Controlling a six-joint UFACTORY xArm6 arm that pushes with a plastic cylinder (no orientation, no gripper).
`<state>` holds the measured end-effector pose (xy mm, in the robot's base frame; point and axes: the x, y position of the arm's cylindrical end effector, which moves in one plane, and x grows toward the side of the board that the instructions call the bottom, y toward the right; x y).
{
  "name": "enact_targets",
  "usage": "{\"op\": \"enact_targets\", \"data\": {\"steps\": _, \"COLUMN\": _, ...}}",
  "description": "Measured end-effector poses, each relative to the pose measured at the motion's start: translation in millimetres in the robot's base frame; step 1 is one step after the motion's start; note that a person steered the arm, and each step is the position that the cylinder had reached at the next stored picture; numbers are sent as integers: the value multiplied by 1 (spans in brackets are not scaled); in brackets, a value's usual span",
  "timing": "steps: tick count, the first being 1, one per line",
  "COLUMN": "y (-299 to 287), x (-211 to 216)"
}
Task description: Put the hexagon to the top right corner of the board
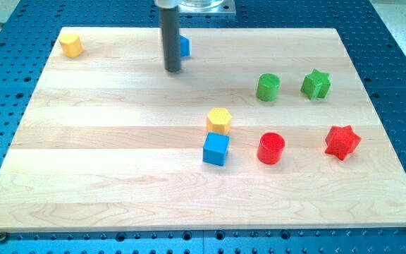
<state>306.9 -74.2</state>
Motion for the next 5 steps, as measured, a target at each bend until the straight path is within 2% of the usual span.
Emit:
{"op": "enact_targets", "data": {"steps": 1, "y": -11, "x": -34}}
{"op": "enact_targets", "data": {"steps": 2, "y": 10, "x": -52}}
{"op": "enact_targets", "data": {"steps": 3, "y": 54, "x": -52}}
{"op": "enact_targets", "data": {"steps": 4, "y": 30, "x": -7}}
{"op": "enact_targets", "data": {"steps": 5, "y": 27, "x": 13}}
